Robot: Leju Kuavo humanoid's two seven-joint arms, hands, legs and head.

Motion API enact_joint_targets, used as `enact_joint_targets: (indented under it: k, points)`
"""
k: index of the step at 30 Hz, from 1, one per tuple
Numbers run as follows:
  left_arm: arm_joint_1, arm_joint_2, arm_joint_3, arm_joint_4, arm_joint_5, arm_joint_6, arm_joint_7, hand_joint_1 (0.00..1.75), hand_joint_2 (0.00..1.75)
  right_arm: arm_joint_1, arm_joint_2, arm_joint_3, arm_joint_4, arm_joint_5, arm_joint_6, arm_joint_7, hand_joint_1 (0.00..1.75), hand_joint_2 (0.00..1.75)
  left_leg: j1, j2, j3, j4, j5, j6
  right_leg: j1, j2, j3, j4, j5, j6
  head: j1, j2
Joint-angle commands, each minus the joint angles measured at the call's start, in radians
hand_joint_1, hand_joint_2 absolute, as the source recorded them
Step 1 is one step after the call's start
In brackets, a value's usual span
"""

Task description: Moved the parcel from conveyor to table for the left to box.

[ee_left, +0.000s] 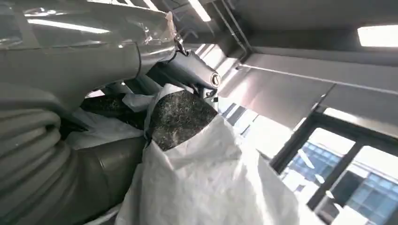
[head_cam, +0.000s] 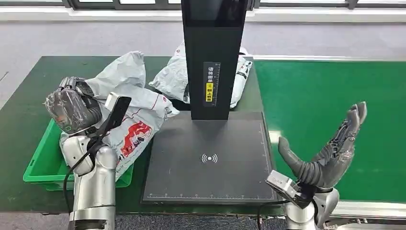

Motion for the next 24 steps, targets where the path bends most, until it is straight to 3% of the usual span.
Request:
enact_joint_targets:
  k: [1, 4, 6, 8, 11, 19, 24]
  points:
    - [-0.061, -0.004, 0.09, 0.086, 0.001, -0.002, -0.003, 1.75, 1.75, 0.056, 0.054, -0.014, 0.051, 0.0, 0.001, 0.004, 0.0, 1.75, 0.001, -0.002, 0.004, -0.002, 0.0, -0.001, 0.001, -0.003, 0.005, -0.002, -0.001, -0.001, 0.0, 0.0]
    - [-0.061, -0.004, 0.09, 0.086, 0.001, -0.002, -0.003, 1.75, 1.75, 0.056, 0.054, -0.014, 0.051, 0.0, 0.001, 0.004, 0.0, 1.75, 0.001, -0.002, 0.003, -0.002, 0.0, -0.001, 0.002, -0.002, 0.004, -0.002, 0.0, -0.002, 0.0, 0.0]
    - [-0.1, -0.009, 0.197, 0.148, -0.025, -0.002, -0.016, 1.75, 1.75, 0.054, 0.054, -0.008, 0.056, 0.0, 0.001, 0.012, 0.0, 1.75, 0.001, -0.002, 0.004, -0.003, 0.0, -0.001, 0.002, -0.003, 0.004, -0.003, 0.0, -0.002, 0.0, 0.0]
    - [-0.159, -0.009, 0.381, 0.204, 0.007, -0.002, -0.129, 1.75, 1.75, 0.053, 0.054, -0.008, 0.06, 0.003, 0.001, 0.022, 0.0, 1.75, 0.001, 0.0, 0.003, -0.002, 0.0, -0.001, 0.001, -0.001, 0.003, -0.002, 0.0, -0.001, 0.0, 0.0]
    - [-0.195, -0.009, 0.481, 0.219, 0.048, -0.002, -0.224, 1.75, 1.75, 0.051, 0.054, -0.016, 0.061, 0.008, 0.001, 0.034, 0.0, 1.75, 0.001, 0.001, 0.005, -0.004, 0.0, -0.001, 0.002, 0.001, 0.004, -0.003, 0.0, -0.002, 0.0, 0.0]
    - [-0.227, -0.009, 0.497, 0.101, 0.029, -0.002, -0.143, 1.75, 1.75, 0.033, 0.054, -0.004, 0.095, 0.04, 0.001, 0.067, 0.0, 1.75, 0.002, 0.0, 0.002, -0.001, 0.0, -0.001, 0.002, -0.001, 0.002, -0.001, 0.0, -0.002, 0.0, 0.0]
    - [-0.227, -0.009, 0.55, -0.008, 0.197, -0.002, -0.262, 1.75, 1.75, 0.028, 0.054, -0.033, 0.117, 0.049, 0.001, 0.082, 0.0, 1.75, 0.002, 0.003, 0.004, -0.002, -0.001, -0.002, 0.003, 0.002, 0.003, -0.002, 0.0, -0.003, 0.0, 0.0]
